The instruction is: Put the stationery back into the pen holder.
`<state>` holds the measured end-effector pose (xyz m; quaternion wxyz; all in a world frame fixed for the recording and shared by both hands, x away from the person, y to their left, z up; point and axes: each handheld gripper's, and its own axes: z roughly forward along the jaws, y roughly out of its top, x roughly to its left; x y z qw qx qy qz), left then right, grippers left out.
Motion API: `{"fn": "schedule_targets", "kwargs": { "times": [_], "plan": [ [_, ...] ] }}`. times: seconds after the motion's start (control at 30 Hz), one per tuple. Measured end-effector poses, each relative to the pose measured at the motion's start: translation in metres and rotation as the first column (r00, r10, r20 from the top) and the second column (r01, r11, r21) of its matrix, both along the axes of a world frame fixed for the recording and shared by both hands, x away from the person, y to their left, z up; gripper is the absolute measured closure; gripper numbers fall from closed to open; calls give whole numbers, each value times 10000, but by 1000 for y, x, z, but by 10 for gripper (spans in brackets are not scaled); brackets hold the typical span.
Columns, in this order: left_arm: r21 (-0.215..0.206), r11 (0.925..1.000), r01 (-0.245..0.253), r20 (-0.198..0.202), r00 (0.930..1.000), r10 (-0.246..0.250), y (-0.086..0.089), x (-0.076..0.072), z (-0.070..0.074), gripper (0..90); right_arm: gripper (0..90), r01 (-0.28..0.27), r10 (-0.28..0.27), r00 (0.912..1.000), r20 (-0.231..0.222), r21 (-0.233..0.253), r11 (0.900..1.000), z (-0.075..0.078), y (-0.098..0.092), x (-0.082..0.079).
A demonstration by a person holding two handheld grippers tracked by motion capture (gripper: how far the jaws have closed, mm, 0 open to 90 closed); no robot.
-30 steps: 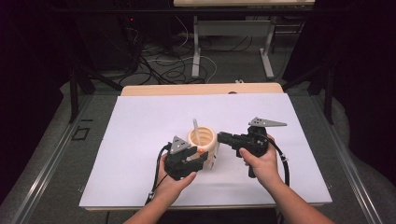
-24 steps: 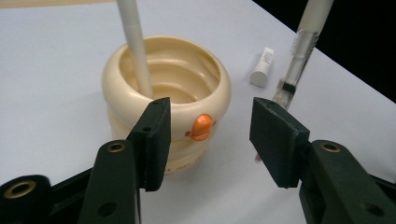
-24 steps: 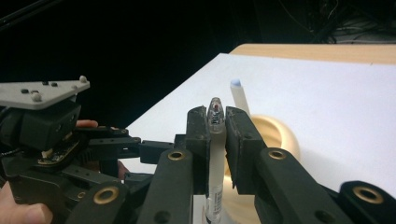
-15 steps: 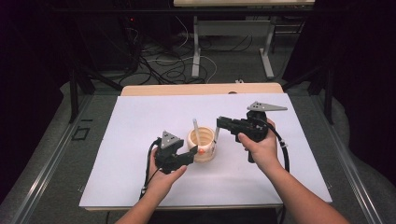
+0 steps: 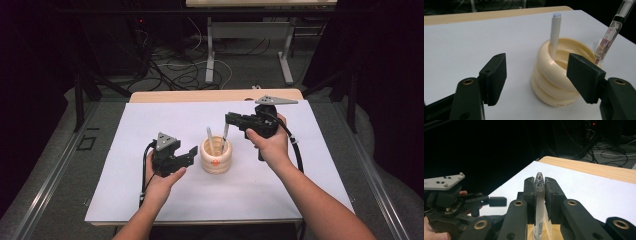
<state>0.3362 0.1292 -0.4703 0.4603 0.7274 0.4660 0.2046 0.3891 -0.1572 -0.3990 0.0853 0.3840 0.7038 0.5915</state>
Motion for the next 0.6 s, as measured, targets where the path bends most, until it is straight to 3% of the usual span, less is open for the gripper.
{"fn": "schedule_targets", "kwargs": {
  "times": [0.13,0.3,0.43,0.6],
  "plan": [
    [418,9990,-183,411,9990,165,4,1,2,290,805,3,-3,10000,-21,-99,10000,-2,6,6],
    [440,9986,-292,381,9989,275,8,3,3,233,805,-37,32,10000,-94,-526,9986,-7,14,15],
    [291,9989,-357,386,9987,346,10,5,1,170,805,-95,64,9993,-376,-831,9965,-11,20,20],
    [-23,9984,-564,321,9979,565,10,5,1,153,804,-145,60,9971,-758,-1123,9936,-18,24,25]
  ]
}}
